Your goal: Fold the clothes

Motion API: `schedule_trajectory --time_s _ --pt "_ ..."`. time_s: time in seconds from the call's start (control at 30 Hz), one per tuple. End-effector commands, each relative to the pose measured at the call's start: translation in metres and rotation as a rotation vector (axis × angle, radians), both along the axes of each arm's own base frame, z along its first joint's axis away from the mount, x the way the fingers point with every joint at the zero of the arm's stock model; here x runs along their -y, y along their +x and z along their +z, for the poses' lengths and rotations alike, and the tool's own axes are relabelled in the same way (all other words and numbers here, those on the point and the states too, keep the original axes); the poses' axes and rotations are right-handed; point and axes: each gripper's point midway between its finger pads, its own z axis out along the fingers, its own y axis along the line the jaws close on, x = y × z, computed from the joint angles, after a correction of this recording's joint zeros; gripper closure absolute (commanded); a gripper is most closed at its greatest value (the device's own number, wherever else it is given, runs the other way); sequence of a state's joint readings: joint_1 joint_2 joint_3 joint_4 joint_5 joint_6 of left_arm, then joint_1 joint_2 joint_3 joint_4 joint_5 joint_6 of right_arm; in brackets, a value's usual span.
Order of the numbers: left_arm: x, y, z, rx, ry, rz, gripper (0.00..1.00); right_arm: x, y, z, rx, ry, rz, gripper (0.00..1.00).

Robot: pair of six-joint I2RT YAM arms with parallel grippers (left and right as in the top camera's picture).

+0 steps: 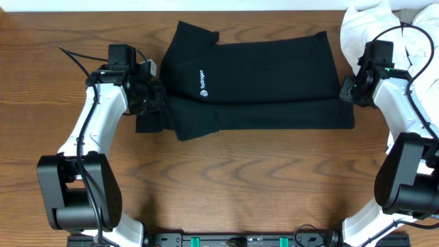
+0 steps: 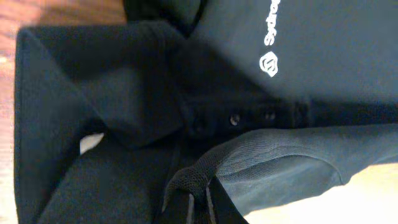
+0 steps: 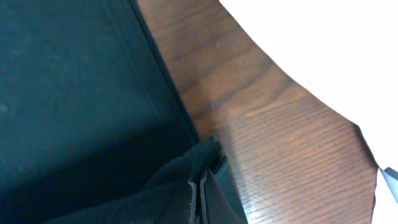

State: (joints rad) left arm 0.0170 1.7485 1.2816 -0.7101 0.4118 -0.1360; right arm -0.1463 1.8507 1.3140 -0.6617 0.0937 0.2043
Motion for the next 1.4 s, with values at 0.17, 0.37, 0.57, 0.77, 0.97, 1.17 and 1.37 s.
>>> schedule_trajectory --time_s 0.17,0.37,0.57,0.77,0.97,1.17,1.37 --pt "-0.004 0.006 -0.009 0.000 0.009 0.017 0.94 -0.001 0.013 0.005 0.045 -0.011 0.010 0.99" --pt "-0.004 0.006 -0.021 -0.029 0.009 0.016 0.38 -0.002 0.016 0.006 0.055 -0.012 0.012 0.64" --pt "-0.004 0.003 -0.023 -0.045 0.009 0.016 0.32 -0.002 0.010 0.003 0.030 -0.008 0.012 0.63" --pt "-0.004 -0.012 -0.026 -0.108 0.008 0.015 0.32 -0.003 0.003 0.000 0.001 -0.004 0.012 0.65" --pt "-0.021 -0.037 -0.037 -0.216 0.113 0.037 0.32 -0.006 -0.016 -0.013 -0.075 0.006 0.012 0.69" --pt "-0.033 -0.051 -0.054 -0.257 0.183 0.049 0.32 -0.009 -0.035 -0.041 -0.111 0.013 0.012 0.75" --pt "-0.009 -0.070 -0.053 -0.329 0.045 0.031 0.42 -0.010 -0.046 -0.062 -0.110 0.012 0.013 0.75"
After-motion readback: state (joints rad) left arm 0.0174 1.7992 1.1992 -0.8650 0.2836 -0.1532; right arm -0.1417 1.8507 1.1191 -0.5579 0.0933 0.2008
